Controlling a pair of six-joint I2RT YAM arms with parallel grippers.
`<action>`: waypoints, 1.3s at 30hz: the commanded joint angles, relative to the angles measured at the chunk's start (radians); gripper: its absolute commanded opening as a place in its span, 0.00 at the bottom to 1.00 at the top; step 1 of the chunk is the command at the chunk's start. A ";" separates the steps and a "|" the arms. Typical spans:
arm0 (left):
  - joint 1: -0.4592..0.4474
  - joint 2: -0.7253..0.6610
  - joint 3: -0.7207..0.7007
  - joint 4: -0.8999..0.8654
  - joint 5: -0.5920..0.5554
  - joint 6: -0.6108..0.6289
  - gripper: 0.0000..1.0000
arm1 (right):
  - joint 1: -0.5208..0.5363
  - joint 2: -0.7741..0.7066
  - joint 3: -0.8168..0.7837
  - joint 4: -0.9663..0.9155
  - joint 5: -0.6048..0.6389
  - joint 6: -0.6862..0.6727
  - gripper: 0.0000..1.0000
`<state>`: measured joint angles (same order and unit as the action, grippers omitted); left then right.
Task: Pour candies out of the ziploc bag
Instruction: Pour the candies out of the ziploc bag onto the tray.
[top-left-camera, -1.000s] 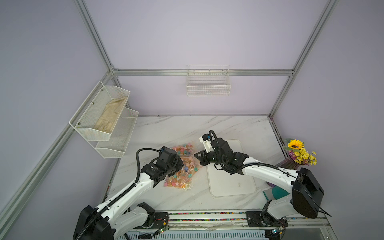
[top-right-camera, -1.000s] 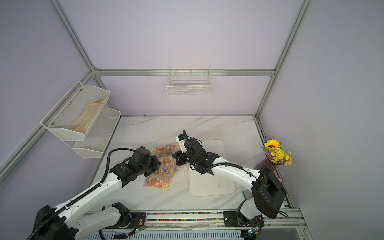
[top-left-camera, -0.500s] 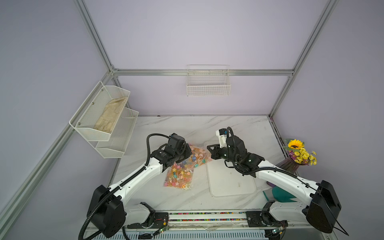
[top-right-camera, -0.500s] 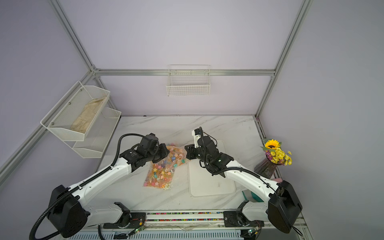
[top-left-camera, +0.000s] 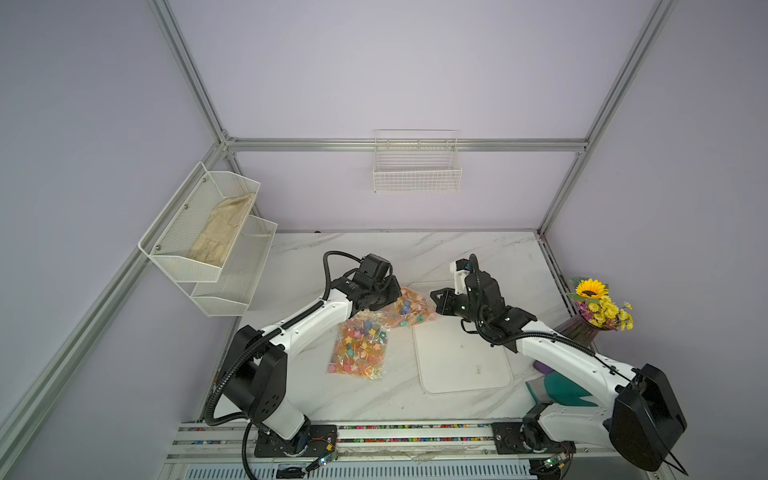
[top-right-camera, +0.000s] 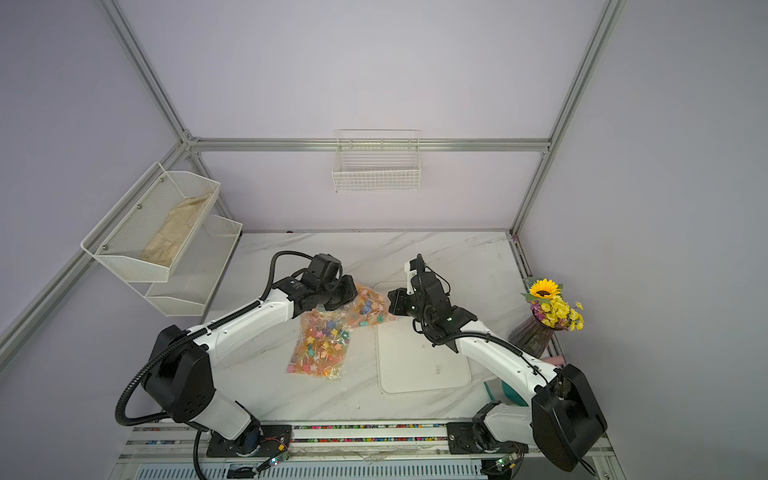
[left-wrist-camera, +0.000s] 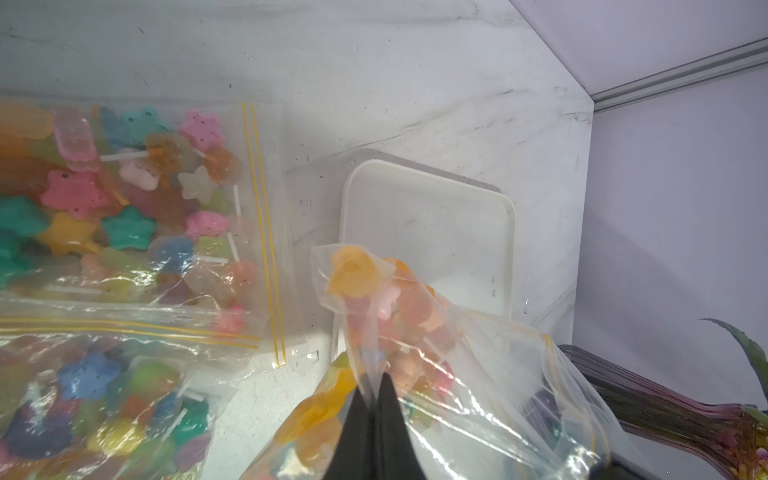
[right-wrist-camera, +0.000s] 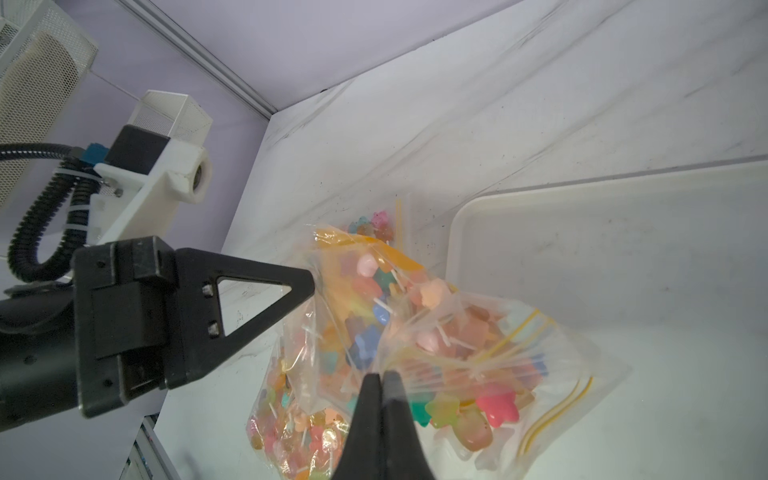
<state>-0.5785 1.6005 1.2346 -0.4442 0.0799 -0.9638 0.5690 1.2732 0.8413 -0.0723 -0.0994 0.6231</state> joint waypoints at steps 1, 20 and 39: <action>-0.001 -0.008 0.120 0.035 0.004 0.034 0.00 | -0.013 -0.032 -0.012 0.028 0.010 0.010 0.00; -0.068 0.063 0.304 -0.063 0.020 0.080 0.00 | -0.037 -0.017 -0.058 0.016 0.059 0.033 0.00; -0.113 0.093 0.412 -0.126 0.004 0.105 0.00 | -0.042 -0.004 -0.091 0.017 0.079 0.032 0.00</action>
<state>-0.6849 1.7016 1.5375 -0.6109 0.0895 -0.8928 0.5327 1.2739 0.7582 -0.0753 -0.0376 0.6468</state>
